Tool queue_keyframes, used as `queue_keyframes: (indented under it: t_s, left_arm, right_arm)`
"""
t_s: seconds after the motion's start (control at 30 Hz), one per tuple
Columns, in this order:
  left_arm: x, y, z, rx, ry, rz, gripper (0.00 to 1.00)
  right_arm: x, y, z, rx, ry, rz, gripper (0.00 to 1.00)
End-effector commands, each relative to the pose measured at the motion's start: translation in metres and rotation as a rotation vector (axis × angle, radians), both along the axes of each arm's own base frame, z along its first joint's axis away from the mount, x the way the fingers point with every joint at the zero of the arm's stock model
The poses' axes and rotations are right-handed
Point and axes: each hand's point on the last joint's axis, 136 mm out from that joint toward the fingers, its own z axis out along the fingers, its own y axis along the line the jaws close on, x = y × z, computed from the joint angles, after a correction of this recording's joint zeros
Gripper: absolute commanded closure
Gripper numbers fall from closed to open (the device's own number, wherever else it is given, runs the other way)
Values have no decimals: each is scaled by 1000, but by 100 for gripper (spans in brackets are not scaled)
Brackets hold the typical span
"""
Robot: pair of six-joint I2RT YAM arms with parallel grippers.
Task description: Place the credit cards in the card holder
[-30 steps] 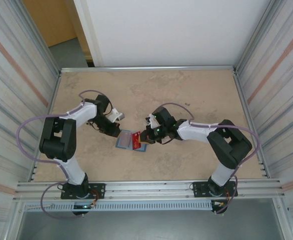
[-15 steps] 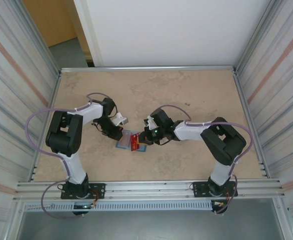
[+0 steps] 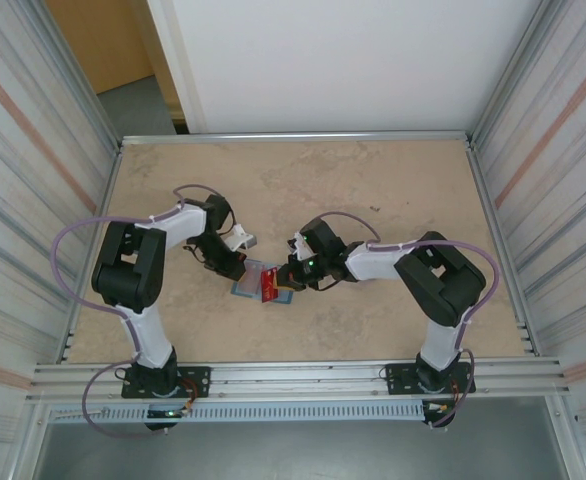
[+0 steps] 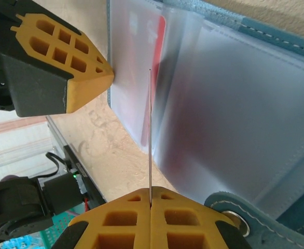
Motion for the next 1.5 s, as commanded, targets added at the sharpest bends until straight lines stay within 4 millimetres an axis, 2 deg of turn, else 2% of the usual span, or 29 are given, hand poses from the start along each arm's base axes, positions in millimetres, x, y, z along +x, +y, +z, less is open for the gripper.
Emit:
queue_keyframes:
  t_s: [0.0, 0.23, 0.5, 1.47]
  left_arm:
    - [-4, 6, -3, 22, 1, -27, 100]
    - [-5, 5, -2, 17, -1, -30, 100]
    - [-5, 5, -1, 13, -9, -30, 100]
    - [-6, 4, 1, 3, -13, -33, 100]
  right_arm:
    - [-1, 5, -1, 13, 11, 1, 100]
    - [-1, 8, -3, 23, 16, -2, 100]
    - [-2, 2, -8, 3, 23, -21, 100]
    - [-7, -3, -6, 1, 18, -39, 100]
